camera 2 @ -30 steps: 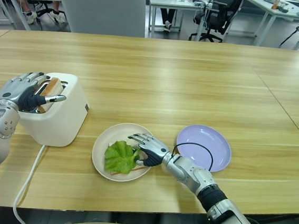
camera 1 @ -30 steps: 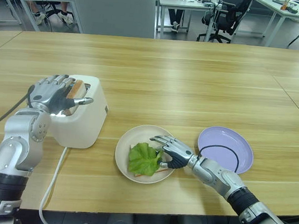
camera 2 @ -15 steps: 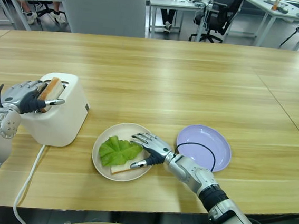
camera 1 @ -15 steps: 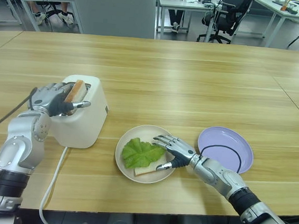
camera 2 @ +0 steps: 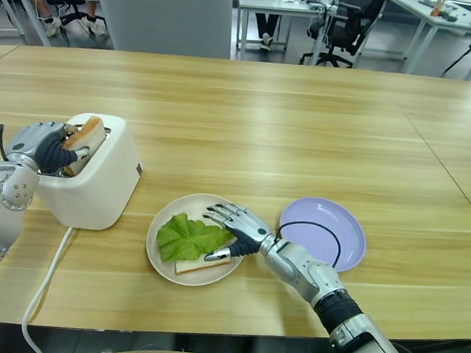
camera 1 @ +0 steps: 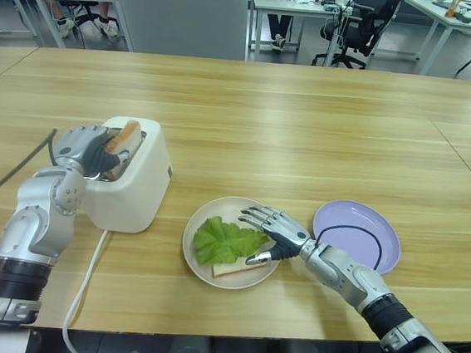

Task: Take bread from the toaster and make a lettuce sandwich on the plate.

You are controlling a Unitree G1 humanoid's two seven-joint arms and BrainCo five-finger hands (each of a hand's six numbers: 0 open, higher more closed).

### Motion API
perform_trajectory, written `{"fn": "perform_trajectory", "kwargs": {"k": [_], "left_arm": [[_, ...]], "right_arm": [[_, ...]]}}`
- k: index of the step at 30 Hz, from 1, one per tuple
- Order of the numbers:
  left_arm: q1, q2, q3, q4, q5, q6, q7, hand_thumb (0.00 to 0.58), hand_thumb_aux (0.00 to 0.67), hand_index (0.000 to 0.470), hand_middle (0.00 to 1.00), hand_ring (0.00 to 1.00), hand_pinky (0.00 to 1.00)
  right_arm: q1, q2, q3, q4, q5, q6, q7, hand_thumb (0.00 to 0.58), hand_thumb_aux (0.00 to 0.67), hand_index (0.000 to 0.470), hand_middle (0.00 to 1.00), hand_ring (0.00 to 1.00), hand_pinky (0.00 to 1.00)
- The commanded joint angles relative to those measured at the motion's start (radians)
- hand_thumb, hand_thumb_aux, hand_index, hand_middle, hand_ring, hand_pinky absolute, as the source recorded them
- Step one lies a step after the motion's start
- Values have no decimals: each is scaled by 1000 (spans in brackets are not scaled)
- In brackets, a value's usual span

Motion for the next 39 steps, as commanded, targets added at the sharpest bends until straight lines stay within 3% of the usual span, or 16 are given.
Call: {"fn": "perform_trajectory", "kwargs": {"k": [1, 5, 12, 17, 23, 28, 39], "left_arm": [[-62, 23, 81, -123, -35, -84, 93, 580, 670, 460, 1000, 1000, 1000], [-101, 42, 143, -205, -68, -130, 113, 580, 670, 460, 1000, 1000, 1000], [-167, 32, 153, -272, -385, -133, -120, 580, 670, 460, 1000, 1000, 1000], [-126, -68, -14, -318, -611, -69, -344, 580, 670, 460, 1000, 1000, 1000], [-62, -179, -231, -212, -695, 4, -534, 580, 670, 460, 1000, 1000, 1000], [-47, -263, -334, -103, -740, 39, -634, 580, 670, 460, 1000, 1000, 1000], [-29, -301, -411, 80, -567, -74, -554, 580, 670, 460, 1000, 1000, 1000]], "right_arm": [[11, -16, -25, -34, 13, 10, -3, 0, 0, 0, 0, 0, 0], [15, -40, -50, -73, 15, 15, -7, 0, 0, 0, 0, 0, 0], [28, -145, -149, -188, 34, -15, -52, 0, 0, 0, 0, 0, 0], [95, -255, -267, -385, 33, -152, -181, 0, 0, 0, 0, 0, 0], [180, -324, -341, -509, 18, -258, -221, 0, 0, 0, 0, 0, 0], [227, -288, -306, -572, -9, -302, -181, 14, 8, 5, 0, 0, 0], [205, -211, -101, -318, -23, -287, 64, 0, 0, 0, 0, 0, 0]]}}
